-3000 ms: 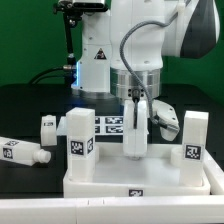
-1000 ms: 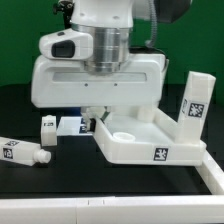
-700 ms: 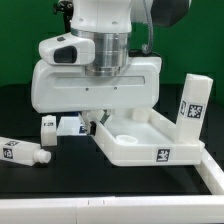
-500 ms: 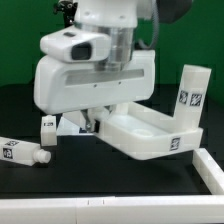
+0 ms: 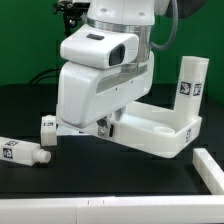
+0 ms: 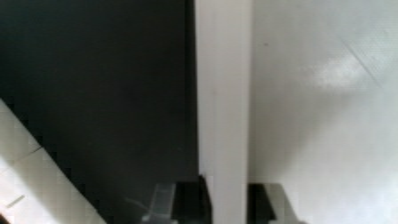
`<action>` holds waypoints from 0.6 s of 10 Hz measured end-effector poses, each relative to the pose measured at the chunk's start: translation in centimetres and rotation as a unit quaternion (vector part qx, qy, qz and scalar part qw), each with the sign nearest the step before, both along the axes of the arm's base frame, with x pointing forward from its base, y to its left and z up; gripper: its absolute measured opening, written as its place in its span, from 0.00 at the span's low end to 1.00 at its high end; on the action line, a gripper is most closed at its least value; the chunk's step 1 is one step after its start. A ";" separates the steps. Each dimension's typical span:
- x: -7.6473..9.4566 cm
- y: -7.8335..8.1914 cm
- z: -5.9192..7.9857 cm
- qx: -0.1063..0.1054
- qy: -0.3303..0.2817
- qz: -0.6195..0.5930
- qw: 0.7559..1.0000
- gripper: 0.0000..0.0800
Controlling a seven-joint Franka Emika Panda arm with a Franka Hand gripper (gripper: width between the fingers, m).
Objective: Assemble desk
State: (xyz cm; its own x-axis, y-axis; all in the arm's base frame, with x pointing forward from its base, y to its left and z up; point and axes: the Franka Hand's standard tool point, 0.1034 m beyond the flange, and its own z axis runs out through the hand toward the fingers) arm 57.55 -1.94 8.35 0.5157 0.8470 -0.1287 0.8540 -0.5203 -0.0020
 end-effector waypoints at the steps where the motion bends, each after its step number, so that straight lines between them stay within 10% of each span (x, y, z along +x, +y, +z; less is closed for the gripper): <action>1: 0.4 -0.1 0.1 -0.002 0.003 0.057 0.998 0.07; 4: 5.9 0.0 0.2 0.010 -0.012 0.223 0.975 0.07; 6: 6.2 -0.1 -0.2 0.006 -0.003 0.273 0.962 0.07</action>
Offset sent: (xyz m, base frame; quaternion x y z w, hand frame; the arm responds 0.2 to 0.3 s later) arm 0.0948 0.0333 -0.0081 0.0503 0.1686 -0.3812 0.9076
